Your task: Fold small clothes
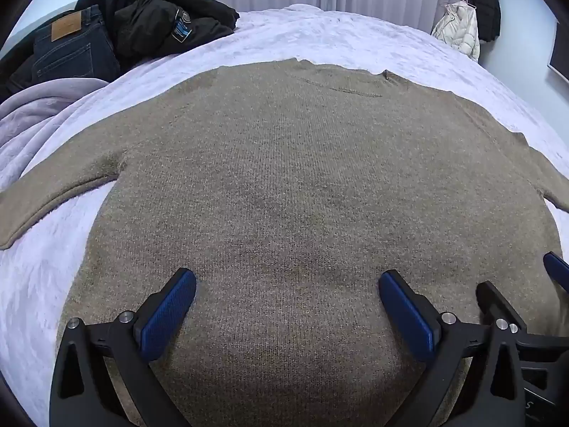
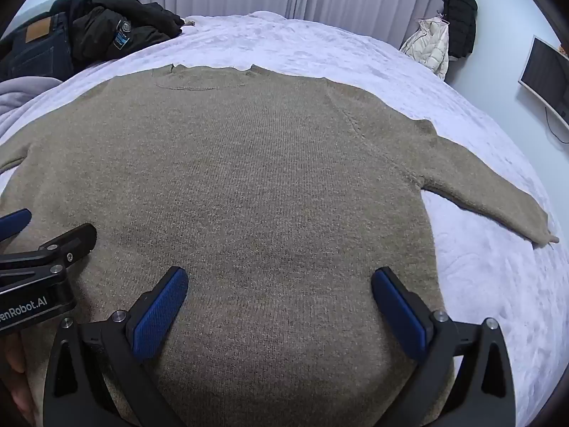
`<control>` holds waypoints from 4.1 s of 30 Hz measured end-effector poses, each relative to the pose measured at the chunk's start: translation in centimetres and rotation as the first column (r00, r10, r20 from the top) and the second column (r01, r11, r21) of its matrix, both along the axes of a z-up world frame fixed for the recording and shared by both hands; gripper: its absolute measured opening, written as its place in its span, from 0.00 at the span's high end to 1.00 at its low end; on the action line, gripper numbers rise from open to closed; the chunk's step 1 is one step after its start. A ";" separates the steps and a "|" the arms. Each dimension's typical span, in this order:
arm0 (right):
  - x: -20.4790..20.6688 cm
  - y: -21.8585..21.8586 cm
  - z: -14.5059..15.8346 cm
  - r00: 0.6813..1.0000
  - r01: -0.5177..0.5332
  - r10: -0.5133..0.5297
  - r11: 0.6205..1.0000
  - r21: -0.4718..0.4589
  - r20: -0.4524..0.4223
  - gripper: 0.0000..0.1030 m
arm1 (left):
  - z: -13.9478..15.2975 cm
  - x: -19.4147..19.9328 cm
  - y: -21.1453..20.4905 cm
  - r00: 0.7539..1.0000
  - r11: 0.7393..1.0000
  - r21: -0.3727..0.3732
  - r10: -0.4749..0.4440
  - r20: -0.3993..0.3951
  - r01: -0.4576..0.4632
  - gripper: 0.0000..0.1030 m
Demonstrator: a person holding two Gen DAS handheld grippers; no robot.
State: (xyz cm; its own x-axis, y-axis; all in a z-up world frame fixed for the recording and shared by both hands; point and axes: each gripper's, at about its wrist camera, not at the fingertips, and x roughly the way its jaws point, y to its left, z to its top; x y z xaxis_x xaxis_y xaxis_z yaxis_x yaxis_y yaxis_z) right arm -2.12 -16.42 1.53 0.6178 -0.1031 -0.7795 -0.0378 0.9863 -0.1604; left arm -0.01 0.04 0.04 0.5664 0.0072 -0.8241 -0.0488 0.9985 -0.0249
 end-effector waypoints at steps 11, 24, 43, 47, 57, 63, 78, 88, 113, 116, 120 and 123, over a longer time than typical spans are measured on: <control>0.0 -0.5 -0.1 1.000 0.000 0.000 1.000 0.024 0.001 0.00 | 0.6 -1.1 0.3 0.999 1.000 0.002 -0.007 0.046 0.007 0.00; 0.0 -0.1 0.2 1.000 0.007 -0.007 1.000 0.014 0.004 0.00 | 0.4 -1.0 0.1 0.999 1.000 0.007 -0.007 0.037 0.006 0.00; 0.0 -0.1 0.2 1.000 0.007 -0.007 1.000 0.014 0.004 0.00 | 0.3 -1.1 0.0 0.999 1.000 0.007 -0.007 0.039 0.006 0.00; 0.0 -0.1 0.2 1.000 0.008 -0.008 1.000 0.014 0.004 0.00 | 0.2 -1.1 0.0 0.999 1.000 0.008 -0.007 0.039 0.006 0.00; 0.0 -0.1 0.2 1.000 0.008 -0.008 1.000 0.014 0.004 0.00 | 0.2 -1.1 0.0 0.999 1.000 0.007 -0.007 0.040 0.006 0.00; 0.0 -0.1 0.2 1.000 0.008 -0.008 1.000 0.014 0.004 0.00 | 0.2 -1.1 0.0 0.999 1.000 0.007 -0.007 0.040 0.006 0.00; 0.0 0.0 0.2 1.000 0.009 -0.009 1.000 0.011 0.009 0.00 | 0.2 -1.1 0.0 0.999 1.000 0.008 -0.006 0.039 0.006 0.00; -0.1 0.1 0.2 1.000 0.012 -0.012 1.000 -0.001 0.009 0.00 | 0.2 -0.6 -0.6 1.000 0.999 0.043 0.004 0.028 -0.005 0.00; -0.5 -37.9 4.8 0.879 0.444 -0.476 0.834 0.328 0.020 0.00 | 6.2 10.8 -16.4 0.987 0.985 -0.113 -0.138 -0.087 0.128 0.00; 1.4 -41.4 3.2 0.879 0.429 -0.477 0.781 0.453 -0.010 0.04 | 5.2 12.9 -18.8 0.986 0.991 -0.065 -0.121 -0.119 0.113 0.00; 3.5 -42.5 2.8 0.876 0.415 -0.483 0.772 0.481 0.019 0.15 | 5.5 14.8 -20.3 0.990 0.993 -0.070 -0.100 -0.100 0.093 0.00; 4.7 -41.8 2.3 0.886 0.395 -0.461 0.801 0.450 0.044 0.25 | 5.8 17.1 -22.8 0.988 0.993 -0.062 -0.110 -0.103 0.104 0.00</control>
